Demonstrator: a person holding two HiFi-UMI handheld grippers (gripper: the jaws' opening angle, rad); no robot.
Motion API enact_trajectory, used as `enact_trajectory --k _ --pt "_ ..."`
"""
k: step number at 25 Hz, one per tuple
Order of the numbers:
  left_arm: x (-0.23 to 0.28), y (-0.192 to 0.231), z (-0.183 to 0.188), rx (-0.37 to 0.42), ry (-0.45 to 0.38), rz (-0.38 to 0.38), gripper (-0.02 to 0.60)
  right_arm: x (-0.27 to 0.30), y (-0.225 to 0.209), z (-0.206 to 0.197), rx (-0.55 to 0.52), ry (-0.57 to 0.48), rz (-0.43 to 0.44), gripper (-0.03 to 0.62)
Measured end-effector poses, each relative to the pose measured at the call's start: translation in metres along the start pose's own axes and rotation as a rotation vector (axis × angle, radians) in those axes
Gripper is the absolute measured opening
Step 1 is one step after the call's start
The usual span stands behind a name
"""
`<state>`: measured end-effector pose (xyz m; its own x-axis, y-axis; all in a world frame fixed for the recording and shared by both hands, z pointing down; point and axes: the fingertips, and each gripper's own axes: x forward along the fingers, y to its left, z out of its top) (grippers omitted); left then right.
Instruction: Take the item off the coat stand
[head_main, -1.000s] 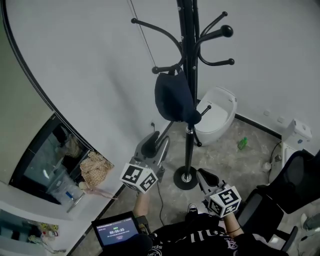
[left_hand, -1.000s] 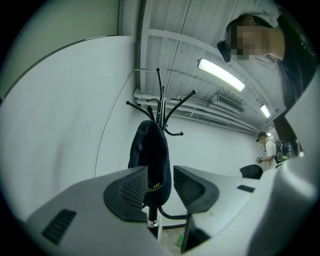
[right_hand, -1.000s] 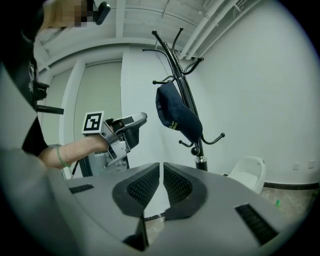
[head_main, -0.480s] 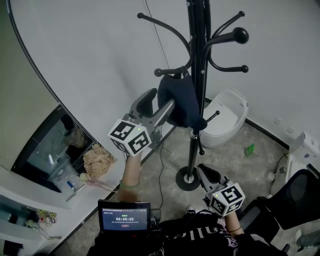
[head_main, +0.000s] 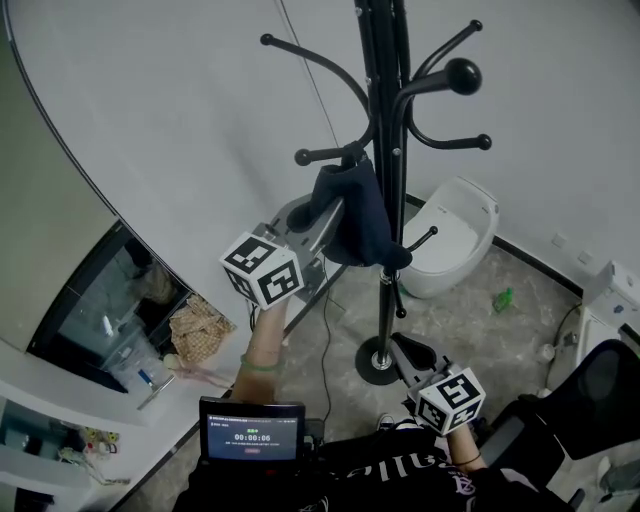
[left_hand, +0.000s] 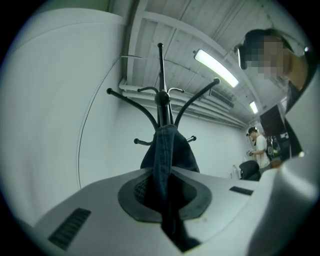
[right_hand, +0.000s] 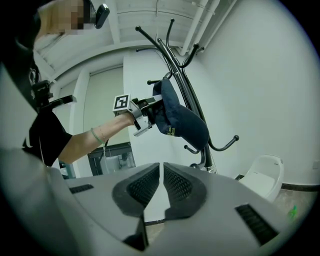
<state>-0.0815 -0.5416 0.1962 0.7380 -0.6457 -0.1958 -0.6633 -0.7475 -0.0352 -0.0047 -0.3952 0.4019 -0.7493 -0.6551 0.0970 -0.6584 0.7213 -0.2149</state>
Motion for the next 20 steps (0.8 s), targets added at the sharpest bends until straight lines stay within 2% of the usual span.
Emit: enact_trajectory --k 3,7,11,14,16,20 --pt "-0.003 0.001 0.003 0.043 0.019 0.033 0.009 -0.001 0.000 -0.001 0.012 0.011 -0.007 0.035" --pt "-0.010 0.009 0.019 0.065 -0.013 0.083 0.009 0.001 -0.003 -0.006 0.029 0.012 -0.012 0.035" --pt "-0.022 0.014 0.046 0.051 -0.087 0.101 0.009 0.004 -0.001 -0.010 0.040 0.013 -0.005 0.035" --pt "-0.030 0.011 0.057 0.069 -0.081 0.116 0.009 0.008 0.001 -0.013 0.041 0.013 0.004 0.035" --pt "-0.036 0.010 0.059 0.073 -0.106 0.106 0.008 0.010 0.004 -0.012 0.041 0.014 0.008 0.035" --pt "-0.057 0.009 0.069 0.036 -0.150 0.125 0.008 0.012 0.009 -0.013 0.038 0.025 0.014 0.035"
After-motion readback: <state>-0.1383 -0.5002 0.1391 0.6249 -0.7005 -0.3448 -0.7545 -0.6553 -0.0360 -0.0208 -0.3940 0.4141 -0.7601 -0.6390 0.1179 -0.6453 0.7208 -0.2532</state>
